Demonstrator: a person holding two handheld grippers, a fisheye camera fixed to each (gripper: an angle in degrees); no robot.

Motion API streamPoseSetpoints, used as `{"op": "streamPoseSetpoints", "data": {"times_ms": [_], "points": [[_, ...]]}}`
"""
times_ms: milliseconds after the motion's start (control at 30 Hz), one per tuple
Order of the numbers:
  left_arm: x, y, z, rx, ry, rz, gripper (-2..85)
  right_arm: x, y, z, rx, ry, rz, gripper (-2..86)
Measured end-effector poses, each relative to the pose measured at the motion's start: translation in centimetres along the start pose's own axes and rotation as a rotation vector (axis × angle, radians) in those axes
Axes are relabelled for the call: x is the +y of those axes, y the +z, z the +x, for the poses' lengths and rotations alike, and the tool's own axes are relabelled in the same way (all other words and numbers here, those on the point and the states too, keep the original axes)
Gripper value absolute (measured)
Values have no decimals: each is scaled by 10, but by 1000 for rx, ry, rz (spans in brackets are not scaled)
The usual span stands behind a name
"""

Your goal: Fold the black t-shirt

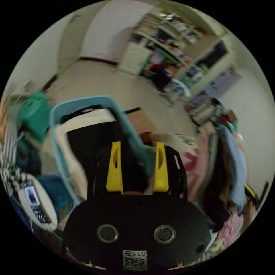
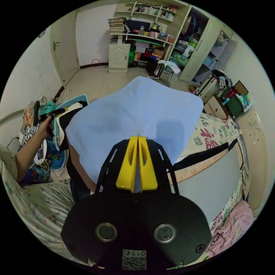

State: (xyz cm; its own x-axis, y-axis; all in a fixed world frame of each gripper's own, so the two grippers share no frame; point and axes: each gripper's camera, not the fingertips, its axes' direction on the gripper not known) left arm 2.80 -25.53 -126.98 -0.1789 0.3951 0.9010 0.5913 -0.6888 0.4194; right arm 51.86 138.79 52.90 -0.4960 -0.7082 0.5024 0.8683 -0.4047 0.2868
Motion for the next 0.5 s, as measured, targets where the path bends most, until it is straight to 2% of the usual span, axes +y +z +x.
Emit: {"op": "streamPoseSetpoints", "data": {"times_ms": [67, 167, 300, 433, 500], "points": [[5, -4, -77, -86, -188, -19, 179, 4, 3, -4, -20, 12, -2, -5], [5, -4, -123, -76, -314, -50, 182, 8, 5, -11, -31, 9, -11, -5], [2, 12, -137, -63, -372, -121, 183, 12, -2, -17, -41, 16, -9, -6], [12, 8, -143, -54, -509, -71, 169, 13, -22, -17, -42, 55, 4, -6], [8, -1, -133, -98, -476, -80, 147, 10, -33, -18, -26, 45, 4, -6]]}}
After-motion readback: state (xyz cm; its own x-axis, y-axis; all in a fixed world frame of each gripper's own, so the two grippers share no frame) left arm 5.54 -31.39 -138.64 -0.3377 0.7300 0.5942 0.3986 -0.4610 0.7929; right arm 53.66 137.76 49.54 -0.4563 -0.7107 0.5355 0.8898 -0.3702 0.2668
